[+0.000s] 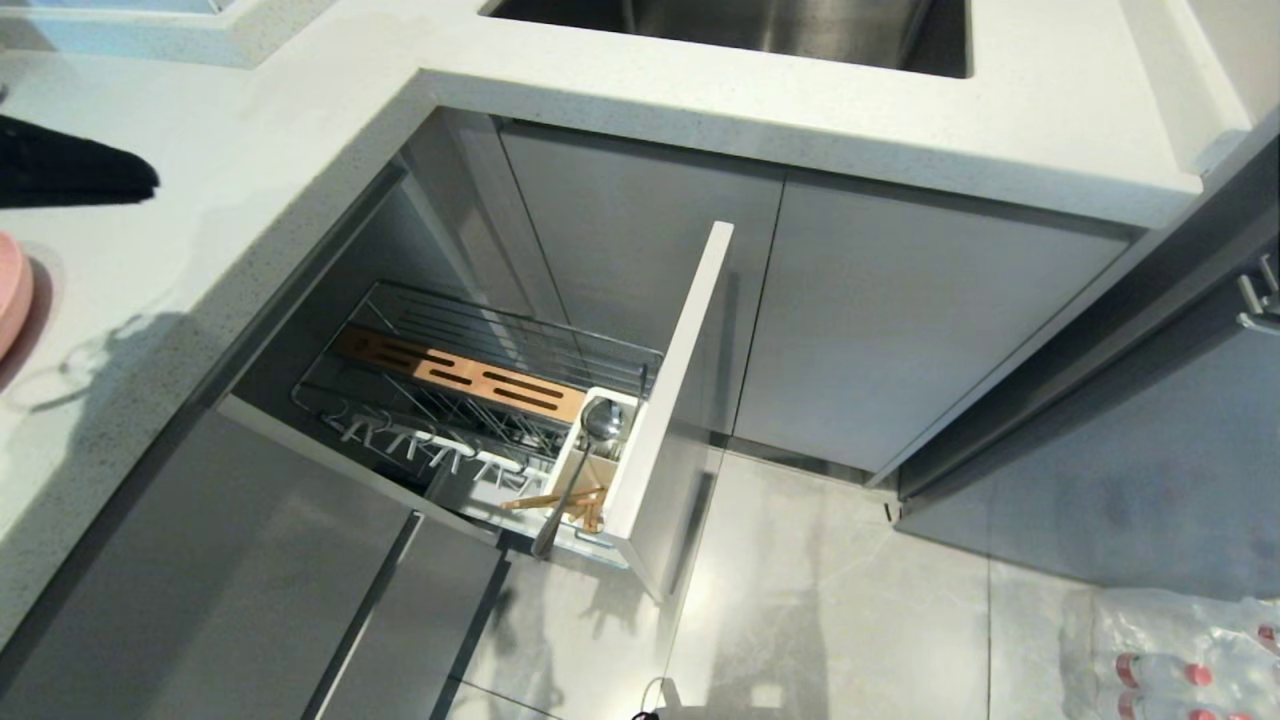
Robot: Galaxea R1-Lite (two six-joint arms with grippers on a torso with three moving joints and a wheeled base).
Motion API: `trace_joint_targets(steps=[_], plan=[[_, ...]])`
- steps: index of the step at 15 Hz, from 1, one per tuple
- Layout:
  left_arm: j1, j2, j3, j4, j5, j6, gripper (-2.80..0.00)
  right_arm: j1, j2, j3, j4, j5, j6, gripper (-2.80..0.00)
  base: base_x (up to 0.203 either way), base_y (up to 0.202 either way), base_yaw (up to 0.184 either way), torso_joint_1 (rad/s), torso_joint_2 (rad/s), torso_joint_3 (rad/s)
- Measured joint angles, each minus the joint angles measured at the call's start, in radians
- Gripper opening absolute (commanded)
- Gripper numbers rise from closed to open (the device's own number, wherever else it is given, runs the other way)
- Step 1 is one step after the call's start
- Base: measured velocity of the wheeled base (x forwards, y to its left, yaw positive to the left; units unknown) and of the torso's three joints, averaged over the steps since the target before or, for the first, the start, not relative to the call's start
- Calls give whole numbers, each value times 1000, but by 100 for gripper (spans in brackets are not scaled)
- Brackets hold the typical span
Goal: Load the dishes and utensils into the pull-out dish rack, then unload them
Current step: Take the chopsticks out of the cupboard
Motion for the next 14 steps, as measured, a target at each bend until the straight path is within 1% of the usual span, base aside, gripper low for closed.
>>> trace_joint_targets(steps=[2, 4, 5, 8, 10, 12, 14], plan=[[-76, 56, 39, 1, 1, 2, -280, 0, 0, 0, 0, 0, 0, -280, 0, 0, 0, 0, 0, 0], [-134, 114, 76, 0, 13, 7, -280, 0, 0, 0, 0, 0, 0, -280, 0, 0, 0, 0, 0, 0], [-159, 141, 95, 0, 29, 17, -280, 0, 0, 0, 0, 0, 0, -280, 0, 0, 0, 0, 0, 0], [-216, 223, 123, 15, 119, 28, -280, 0, 0, 0, 0, 0, 0, -280, 0, 0, 0, 0, 0, 0], [-247, 280, 120, 79, 182, 29, -280, 0, 0, 0, 0, 0, 0, -280, 0, 0, 0, 0, 0, 0], [-278, 341, 113, 124, 211, 29, -280, 0, 0, 0, 0, 0, 0, -280, 0, 0, 0, 0, 0, 0], [-314, 394, 105, 110, 219, 30, -280, 0, 0, 0, 0, 0, 0, -280, 0, 0, 0, 0, 0, 0]])
